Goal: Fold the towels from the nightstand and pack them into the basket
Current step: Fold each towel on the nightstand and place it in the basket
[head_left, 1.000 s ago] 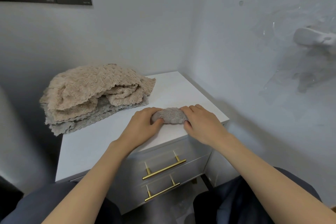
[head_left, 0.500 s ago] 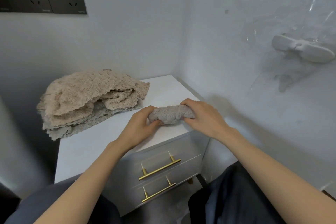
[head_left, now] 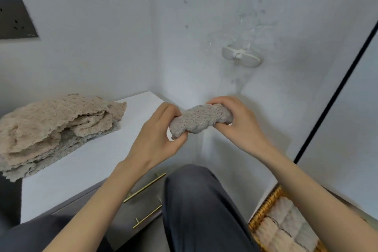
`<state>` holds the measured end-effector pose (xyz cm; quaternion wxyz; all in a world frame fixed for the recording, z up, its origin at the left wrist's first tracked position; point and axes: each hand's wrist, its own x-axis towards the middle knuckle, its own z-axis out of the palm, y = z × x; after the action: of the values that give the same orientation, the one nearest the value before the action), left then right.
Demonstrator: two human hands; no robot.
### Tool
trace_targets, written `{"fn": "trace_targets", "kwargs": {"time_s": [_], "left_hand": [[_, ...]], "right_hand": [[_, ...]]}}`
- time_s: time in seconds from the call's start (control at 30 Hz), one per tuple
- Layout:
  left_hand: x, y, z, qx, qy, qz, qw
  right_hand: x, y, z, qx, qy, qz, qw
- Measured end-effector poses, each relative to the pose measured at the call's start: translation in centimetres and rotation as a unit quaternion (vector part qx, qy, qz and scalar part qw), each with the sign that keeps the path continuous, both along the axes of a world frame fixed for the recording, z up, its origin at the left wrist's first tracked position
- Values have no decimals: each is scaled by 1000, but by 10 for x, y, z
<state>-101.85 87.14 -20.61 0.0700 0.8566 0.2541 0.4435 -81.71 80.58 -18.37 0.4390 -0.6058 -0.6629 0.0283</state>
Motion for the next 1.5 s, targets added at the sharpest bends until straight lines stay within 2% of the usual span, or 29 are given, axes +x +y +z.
{"fn": "trace_targets", "kwargs": {"time_s": [0.2,0.3,0.4,0.5,0.6,0.7,0.8,0.87,0.97,1.07,1.13,1.27,1.5], "left_hand": [[38,-48,2,52,61,-74,994],[57,-72,-2,78,81,-116,987],[77,-90,-7,91,95,-166,977],[100,-108,-16,87,105,-201,970],[125,-123,-32,81,114,-210,968],[154,-136,-55,60,126,-226,964],[179,-147,-83,31,151,-231,961],[192,-152,-102,8,163,-232,959],[210,-160,-127,-42,166,-243,955],[225,-168,-150,-93,183,-255,945],[234,-171,-164,-115,206,-253,938],[248,-171,-194,-133,285,-245,917],[261,-154,-232,-200,319,-237,896]], "right_hand": [[24,-64,-15,32,-91,-137,986],[32,-101,-28,58,-102,-219,969],[38,-132,-45,54,7,-257,965],[45,-155,-60,45,210,-274,937],[57,-170,-72,3,425,-285,859],[75,-183,-85,-22,639,-202,742],[92,-196,-102,-43,737,-165,655],[103,-204,-115,-62,765,-161,620],[118,-211,-135,-95,765,-164,615],[132,-212,-161,-104,741,-204,631],[141,-212,-178,-93,730,-239,634],[169,-210,-216,-74,715,-319,617],[236,-205,-288,-109,584,-453,664]]}}
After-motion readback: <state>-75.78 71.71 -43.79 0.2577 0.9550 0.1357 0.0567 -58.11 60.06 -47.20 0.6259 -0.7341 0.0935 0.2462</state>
